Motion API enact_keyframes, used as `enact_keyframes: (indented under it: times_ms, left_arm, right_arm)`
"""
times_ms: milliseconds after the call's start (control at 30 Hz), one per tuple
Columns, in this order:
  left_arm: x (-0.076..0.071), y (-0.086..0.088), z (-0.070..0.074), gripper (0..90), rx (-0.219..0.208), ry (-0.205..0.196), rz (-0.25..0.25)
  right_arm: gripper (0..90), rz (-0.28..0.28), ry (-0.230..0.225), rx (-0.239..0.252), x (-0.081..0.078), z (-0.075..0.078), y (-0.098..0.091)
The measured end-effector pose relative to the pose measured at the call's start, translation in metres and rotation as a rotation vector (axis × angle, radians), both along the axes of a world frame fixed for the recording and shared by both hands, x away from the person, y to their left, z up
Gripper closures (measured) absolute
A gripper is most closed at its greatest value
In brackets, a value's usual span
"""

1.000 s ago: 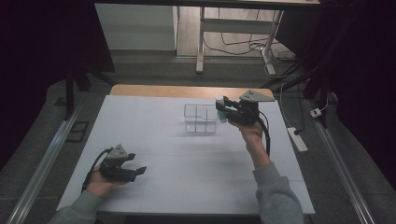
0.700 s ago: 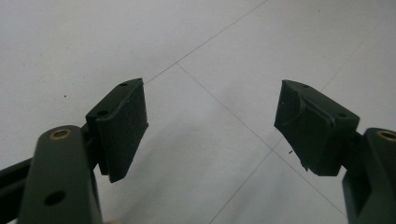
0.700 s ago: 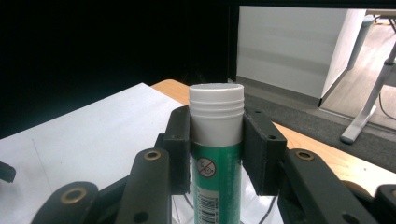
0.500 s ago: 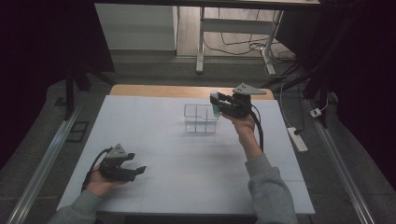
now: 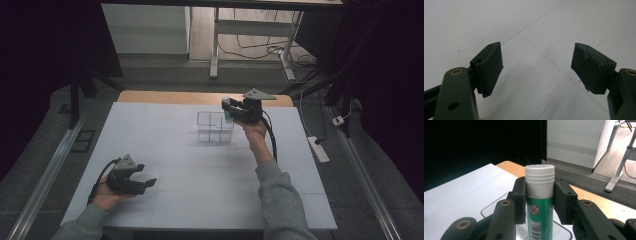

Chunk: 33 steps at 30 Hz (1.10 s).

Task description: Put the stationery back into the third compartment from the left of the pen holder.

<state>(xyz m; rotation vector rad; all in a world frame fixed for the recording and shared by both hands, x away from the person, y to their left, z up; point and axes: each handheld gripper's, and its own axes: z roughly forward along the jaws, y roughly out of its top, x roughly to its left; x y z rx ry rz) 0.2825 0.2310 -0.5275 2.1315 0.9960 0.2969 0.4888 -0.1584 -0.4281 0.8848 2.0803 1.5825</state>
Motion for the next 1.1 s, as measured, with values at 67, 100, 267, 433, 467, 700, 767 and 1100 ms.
enact_keyframes:
  times_ms: [67,100,267,433,467,700,767,1100]
  left_arm:
    - [0.000,0.000,0.000,25.1,-0.002,0.003,0.000]
    - [0.000,0.000,0.000,25.1,-0.002,0.004,0.000]
    - [0.000,0.000,0.000,25.0,-0.001,0.004,0.000]
    - [0.001,0.000,-0.001,25.0,0.003,0.005,-0.001]
    - [0.001,0.000,-0.001,25.0,0.003,0.006,-0.002]
    - [0.000,0.000,-0.001,25.0,0.003,0.004,0.001]
    - [0.001,0.001,-0.001,24.9,0.003,0.004,0.003]
    - [0.001,0.002,-0.001,24.9,-0.003,0.007,0.010]
  right_arm:
    - [64.1,-0.007,0.006,-0.003,0.001,-0.001,-0.001]
    - [64.0,-0.010,0.007,-0.002,0.001,-0.002,-0.001]
    - [54.6,-0.032,0.009,-0.012,0.003,-0.005,-0.001]
    - [43.2,-0.046,0.028,-0.054,-0.001,-0.004,0.000]
    - [43.1,-0.042,0.034,-0.057,-0.002,-0.004,-0.001]
    - [41.9,-0.022,0.049,-0.081,-0.008,-0.004,-0.006]
    - [41.9,-0.016,0.056,-0.081,-0.011,-0.003,-0.008]
    - [41.7,0.004,0.052,-0.097,-0.028,-0.005,-0.021]
